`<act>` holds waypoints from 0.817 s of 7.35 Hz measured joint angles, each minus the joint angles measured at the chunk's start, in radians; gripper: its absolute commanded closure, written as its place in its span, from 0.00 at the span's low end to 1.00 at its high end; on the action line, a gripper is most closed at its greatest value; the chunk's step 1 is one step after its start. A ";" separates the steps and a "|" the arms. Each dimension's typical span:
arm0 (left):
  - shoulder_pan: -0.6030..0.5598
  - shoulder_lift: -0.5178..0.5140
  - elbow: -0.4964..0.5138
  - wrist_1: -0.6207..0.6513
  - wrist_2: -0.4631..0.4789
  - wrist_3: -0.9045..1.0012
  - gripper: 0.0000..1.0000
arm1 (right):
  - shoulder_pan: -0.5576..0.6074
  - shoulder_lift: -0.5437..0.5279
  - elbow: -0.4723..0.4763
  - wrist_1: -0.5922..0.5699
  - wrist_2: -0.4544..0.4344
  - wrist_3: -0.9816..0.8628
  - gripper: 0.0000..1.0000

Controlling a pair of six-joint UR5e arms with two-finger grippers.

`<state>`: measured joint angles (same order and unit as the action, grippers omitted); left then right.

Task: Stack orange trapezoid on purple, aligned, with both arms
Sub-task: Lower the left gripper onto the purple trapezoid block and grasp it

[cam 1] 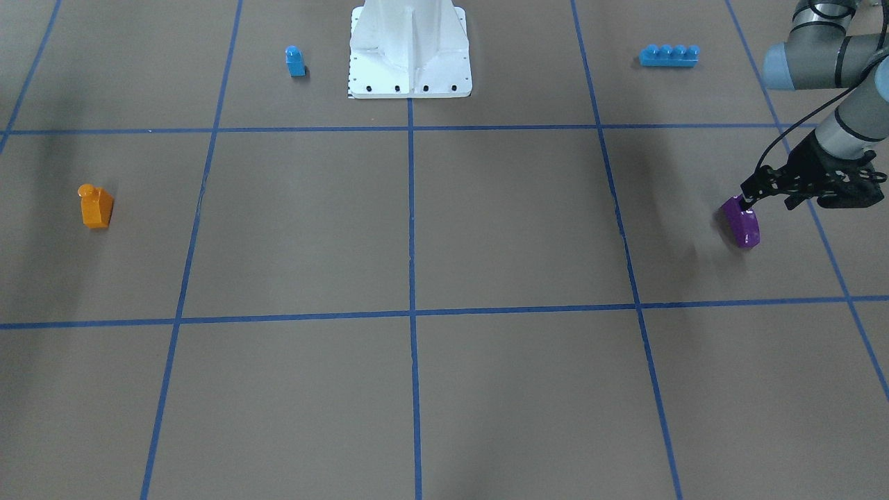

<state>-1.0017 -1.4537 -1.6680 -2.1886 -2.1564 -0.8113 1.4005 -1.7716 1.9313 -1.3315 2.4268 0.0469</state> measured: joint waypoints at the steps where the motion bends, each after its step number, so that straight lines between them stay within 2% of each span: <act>1: 0.015 0.000 0.002 -0.001 0.015 -0.005 0.07 | 0.000 0.000 0.000 0.000 0.000 0.000 0.00; 2: 0.032 0.000 0.006 -0.003 0.034 -0.007 0.18 | 0.000 0.000 0.000 0.000 0.000 0.000 0.00; 4: 0.061 -0.002 0.033 -0.029 0.059 -0.009 0.53 | 0.000 0.000 0.000 0.000 -0.001 0.000 0.00; 5: 0.067 -0.003 0.049 -0.047 0.062 -0.009 0.96 | 0.000 0.000 -0.001 0.000 -0.001 -0.001 0.00; 6: 0.070 -0.004 0.058 -0.058 0.063 -0.010 1.00 | 0.000 0.000 -0.001 -0.001 -0.001 -0.001 0.00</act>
<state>-0.9315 -1.4575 -1.6099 -2.2468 -2.0930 -0.8210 1.4005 -1.7717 1.9301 -1.3321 2.4253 0.0461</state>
